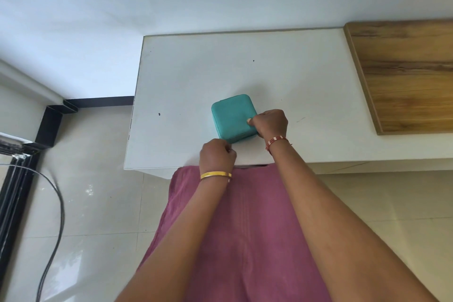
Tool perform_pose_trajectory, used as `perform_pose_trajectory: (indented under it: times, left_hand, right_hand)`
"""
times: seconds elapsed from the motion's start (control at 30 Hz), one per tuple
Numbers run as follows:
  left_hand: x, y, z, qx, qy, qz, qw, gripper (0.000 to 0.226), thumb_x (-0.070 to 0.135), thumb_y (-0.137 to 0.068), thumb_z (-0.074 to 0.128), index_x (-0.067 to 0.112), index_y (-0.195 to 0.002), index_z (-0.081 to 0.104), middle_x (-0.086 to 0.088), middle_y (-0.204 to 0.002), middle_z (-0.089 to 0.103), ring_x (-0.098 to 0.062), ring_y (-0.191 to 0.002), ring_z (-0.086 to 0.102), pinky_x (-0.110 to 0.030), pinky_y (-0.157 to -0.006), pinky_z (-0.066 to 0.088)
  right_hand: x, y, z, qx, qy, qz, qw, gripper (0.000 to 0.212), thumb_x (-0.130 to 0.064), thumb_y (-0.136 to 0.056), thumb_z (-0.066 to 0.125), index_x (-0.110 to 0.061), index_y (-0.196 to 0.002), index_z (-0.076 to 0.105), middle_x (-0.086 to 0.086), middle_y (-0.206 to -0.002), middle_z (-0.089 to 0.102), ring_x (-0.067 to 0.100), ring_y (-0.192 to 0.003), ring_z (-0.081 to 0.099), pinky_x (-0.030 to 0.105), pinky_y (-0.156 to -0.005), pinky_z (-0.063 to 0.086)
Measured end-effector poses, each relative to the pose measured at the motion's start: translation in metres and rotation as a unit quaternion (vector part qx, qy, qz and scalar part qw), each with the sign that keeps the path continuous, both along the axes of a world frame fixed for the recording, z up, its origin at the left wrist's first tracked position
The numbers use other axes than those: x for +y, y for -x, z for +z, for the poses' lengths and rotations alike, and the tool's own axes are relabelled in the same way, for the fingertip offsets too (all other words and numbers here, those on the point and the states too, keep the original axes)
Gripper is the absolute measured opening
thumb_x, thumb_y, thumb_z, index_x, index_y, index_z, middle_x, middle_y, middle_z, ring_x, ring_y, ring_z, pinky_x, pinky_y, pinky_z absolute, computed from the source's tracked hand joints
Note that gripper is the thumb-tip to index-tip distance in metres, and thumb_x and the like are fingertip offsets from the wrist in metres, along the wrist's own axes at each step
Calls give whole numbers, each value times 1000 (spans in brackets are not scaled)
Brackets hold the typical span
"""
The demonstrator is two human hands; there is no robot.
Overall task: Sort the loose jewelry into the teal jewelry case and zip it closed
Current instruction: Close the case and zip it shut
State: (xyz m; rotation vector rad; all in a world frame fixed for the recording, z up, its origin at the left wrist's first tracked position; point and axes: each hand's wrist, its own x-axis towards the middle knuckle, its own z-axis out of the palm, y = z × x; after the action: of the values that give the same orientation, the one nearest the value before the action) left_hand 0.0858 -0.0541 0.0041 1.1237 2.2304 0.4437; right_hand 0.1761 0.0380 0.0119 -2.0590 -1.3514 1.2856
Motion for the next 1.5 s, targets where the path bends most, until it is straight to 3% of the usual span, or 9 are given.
perform_pose_trajectory:
  times: [0.13, 0.27, 0.37, 0.43, 0.6, 0.77, 0.93, 1.07, 1.5]
  left_hand:
    - [8, -16, -4, -77, -23, 42, 996, 19, 9, -82, 55, 4, -87, 72, -19, -86, 71, -35, -83, 67, -34, -80, 53]
    - [4, -17, -10, -121, -41, 53, 990, 18, 12, -84, 58, 5, -92, 72, -18, -90, 72, -34, -83, 68, -38, -83, 52]
    - [0, -14, -9, -160, -49, 59, 984, 22, 8, -87, 54, 3, -102, 70, -19, -94, 72, -31, -86, 68, -37, -87, 51]
    - [-3, -12, -9, -196, -52, 89, 975, 25, 3, -87, 50, 2, -104, 69, -20, -94, 71, -30, -83, 69, -39, -87, 53]
    - [-8, 5, -2, -258, -35, 171, 950, 26, -1, -87, 46, -2, -100, 67, -14, -81, 66, -23, -60, 60, -36, -76, 52]
    - [-5, 24, 0, -218, -59, 214, 950, 15, 17, -85, 56, 10, -83, 68, -8, -71, 67, -28, -70, 65, -42, -82, 55]
    - [11, 26, 7, -193, -63, 166, 965, 47, 35, -84, 63, 6, -121, 58, -15, -111, 67, -31, -99, 65, -44, -93, 50]
    - [21, 20, 11, -167, -67, 114, 977, 53, 28, -84, 66, 12, -131, 49, -13, -122, 62, -26, -111, 59, -31, -95, 44]
    - [27, 16, 12, -119, -54, 89, 987, 48, 13, -83, 64, 12, -129, 52, -15, -120, 63, -28, -111, 58, -26, -90, 41]
  right_hand:
    - [1, 1, 0, 20, 1, -5, 1000, 30, -4, -68, 72, -5, -50, 48, 8, -54, 49, 22, -53, 47, 24, -52, 41]
    - [-1, -8, -3, 69, -8, -6, 998, 15, -11, -69, 77, -3, -68, 64, 14, -80, 65, 27, -76, 60, 41, -78, 56]
    - [-19, -14, -5, 14, -100, 27, 994, 32, -29, -81, 69, 2, -88, 67, 12, -85, 67, 23, -78, 60, 24, -66, 41]
    - [-35, -15, -10, -6, -108, -9, 994, 37, -34, -89, 57, -5, -66, 57, 9, -67, 59, 22, -63, 53, 27, -55, 33]
    - [-48, -8, -21, 97, 73, -61, 991, 19, 1, -80, 47, -2, -62, 51, 15, -56, 52, 22, -40, 48, 35, -45, 48]
    - [-57, 8, -14, 47, 9, 58, 997, 33, -16, -71, 73, -13, -49, 49, 9, -58, 56, 23, -56, 52, 34, -57, 46]
    - [-61, 11, -22, 13, -38, 45, 998, 21, -21, -74, 74, -4, -67, 66, 14, -77, 70, 29, -72, 61, 25, -58, 36]
    - [-62, 15, -24, -1, -69, 36, 997, 13, -14, -77, 66, -2, -74, 69, 15, -80, 71, 30, -71, 60, 25, -60, 38]
    - [-38, -32, -19, -137, -106, 114, 978, 10, -11, -85, 57, -9, -82, 67, 12, -90, 71, 30, -85, 63, 24, -65, 38]
